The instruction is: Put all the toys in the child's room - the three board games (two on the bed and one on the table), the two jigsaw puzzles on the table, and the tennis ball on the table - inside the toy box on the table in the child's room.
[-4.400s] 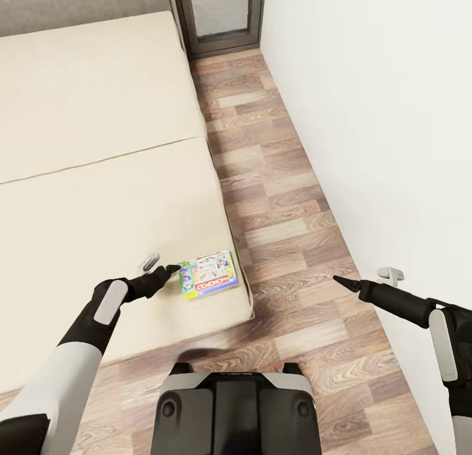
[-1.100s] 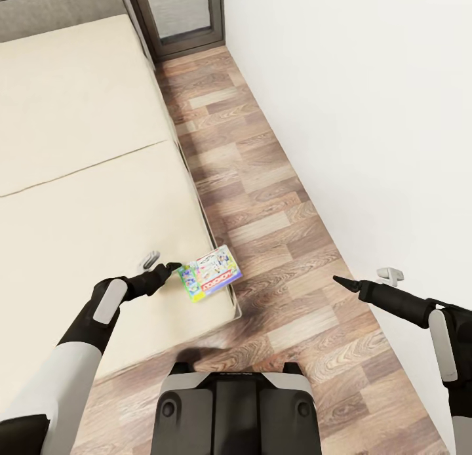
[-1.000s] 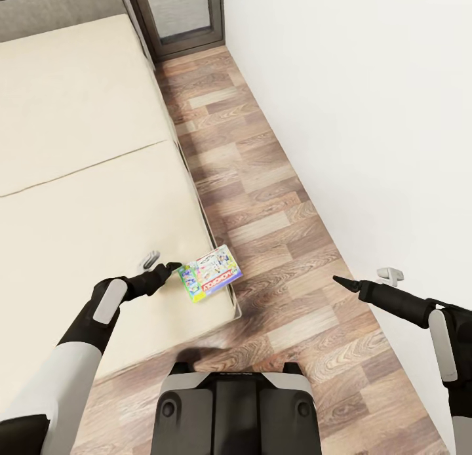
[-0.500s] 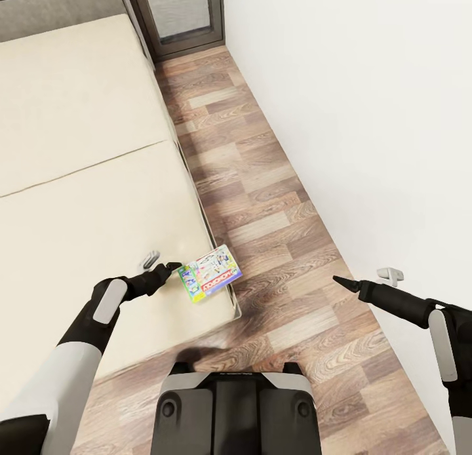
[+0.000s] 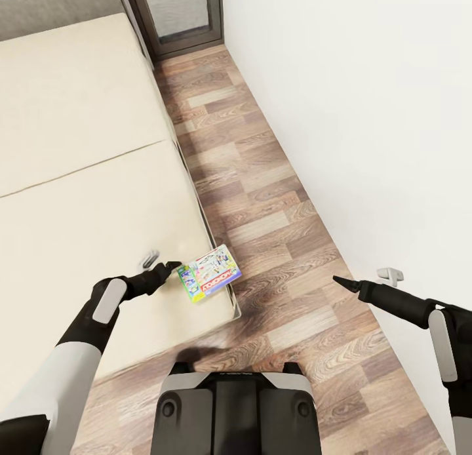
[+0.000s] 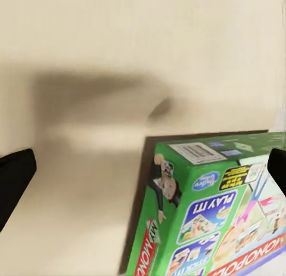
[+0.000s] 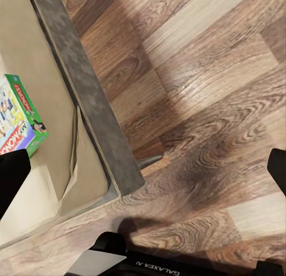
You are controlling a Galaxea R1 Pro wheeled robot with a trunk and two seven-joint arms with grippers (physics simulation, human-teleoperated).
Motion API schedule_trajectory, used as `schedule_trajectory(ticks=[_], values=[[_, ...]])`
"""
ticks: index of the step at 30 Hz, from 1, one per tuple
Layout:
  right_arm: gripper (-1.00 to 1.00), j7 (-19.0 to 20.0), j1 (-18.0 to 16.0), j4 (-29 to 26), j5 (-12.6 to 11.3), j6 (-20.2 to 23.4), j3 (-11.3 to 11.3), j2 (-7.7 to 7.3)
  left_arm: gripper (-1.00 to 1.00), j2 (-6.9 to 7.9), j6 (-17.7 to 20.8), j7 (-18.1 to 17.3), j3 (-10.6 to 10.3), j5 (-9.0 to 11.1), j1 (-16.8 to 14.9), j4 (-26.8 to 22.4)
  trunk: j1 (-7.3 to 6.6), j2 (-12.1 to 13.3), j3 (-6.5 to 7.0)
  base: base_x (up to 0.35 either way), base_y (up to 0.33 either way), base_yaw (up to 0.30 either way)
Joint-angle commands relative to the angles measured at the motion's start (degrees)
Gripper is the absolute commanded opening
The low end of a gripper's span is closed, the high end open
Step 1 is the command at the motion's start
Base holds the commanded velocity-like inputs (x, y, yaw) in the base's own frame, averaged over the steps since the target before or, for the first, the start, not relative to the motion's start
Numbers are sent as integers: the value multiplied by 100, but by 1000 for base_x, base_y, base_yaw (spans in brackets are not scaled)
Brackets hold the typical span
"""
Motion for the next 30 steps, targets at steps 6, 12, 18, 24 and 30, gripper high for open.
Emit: schedule_trajectory(ticks=[6,12,18,24,30], values=[[100,14,3,3,8,29,4,0,100,25,7,-35,192,12,-2,-399,4,-4,-3,0,0,-5],[100,-26,6,52,31,153,361,0,100,85,45,-35,682,-1,-2,-1270,4,-4,-3,0,0,-2],[100,-342,7,111,39,251,987,22,100,108,179,-35,889,-11,-2,-2106,4,-4,-3,0,0,0],[100,-960,7,412,-36,288,1362,111,100,118,576,-29,970,-12,-2,-3016,4,-4,-3,0,0,0],[100,-1254,7,617,-325,250,1522,265,100,115,925,-22,960,-9,-2,-3547,4,-4,-3,0,0,0]])
